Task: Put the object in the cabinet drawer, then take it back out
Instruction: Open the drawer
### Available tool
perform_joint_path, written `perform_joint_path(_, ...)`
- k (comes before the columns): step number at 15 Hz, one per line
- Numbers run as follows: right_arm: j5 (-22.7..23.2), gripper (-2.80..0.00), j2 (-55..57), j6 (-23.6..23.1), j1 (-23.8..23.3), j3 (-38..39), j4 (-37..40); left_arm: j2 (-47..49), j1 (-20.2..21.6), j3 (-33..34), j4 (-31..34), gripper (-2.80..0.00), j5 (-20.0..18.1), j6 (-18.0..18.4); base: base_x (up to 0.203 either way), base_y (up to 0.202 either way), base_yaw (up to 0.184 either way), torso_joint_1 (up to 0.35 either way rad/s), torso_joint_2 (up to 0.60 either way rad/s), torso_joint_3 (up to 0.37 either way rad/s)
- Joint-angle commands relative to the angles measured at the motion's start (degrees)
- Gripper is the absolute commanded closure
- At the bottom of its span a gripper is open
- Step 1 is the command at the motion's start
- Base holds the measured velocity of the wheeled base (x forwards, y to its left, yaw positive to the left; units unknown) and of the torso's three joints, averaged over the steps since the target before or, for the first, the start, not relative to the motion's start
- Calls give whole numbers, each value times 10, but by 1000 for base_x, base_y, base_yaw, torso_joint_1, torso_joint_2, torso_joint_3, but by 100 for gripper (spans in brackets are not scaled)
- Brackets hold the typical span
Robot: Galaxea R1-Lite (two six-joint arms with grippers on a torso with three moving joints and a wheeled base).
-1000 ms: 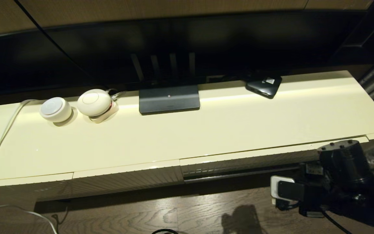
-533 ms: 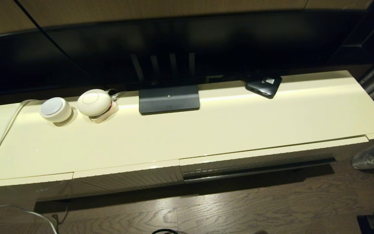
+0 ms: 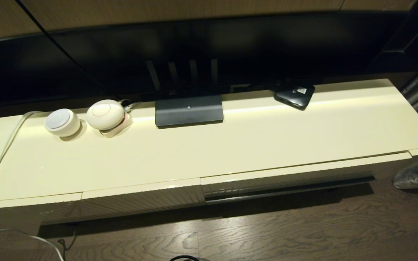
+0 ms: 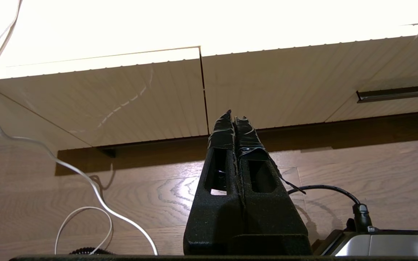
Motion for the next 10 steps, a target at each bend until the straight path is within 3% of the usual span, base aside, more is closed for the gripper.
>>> perform_joint_path(1,6,0,-50,-4,-5,34,7,1,0,2,-1,0,0,0,0,0,0,0,0,0)
perform_joint_path(6,14,0,38,-5,-6,12,-25,1,0,2,-1,0,0,0,0,0,0,0,0,0)
perform_joint_path(10,15,0,209,-2,-5,-18,-150,1,0,2,0,0,0,0,0,0,0,0,0,0)
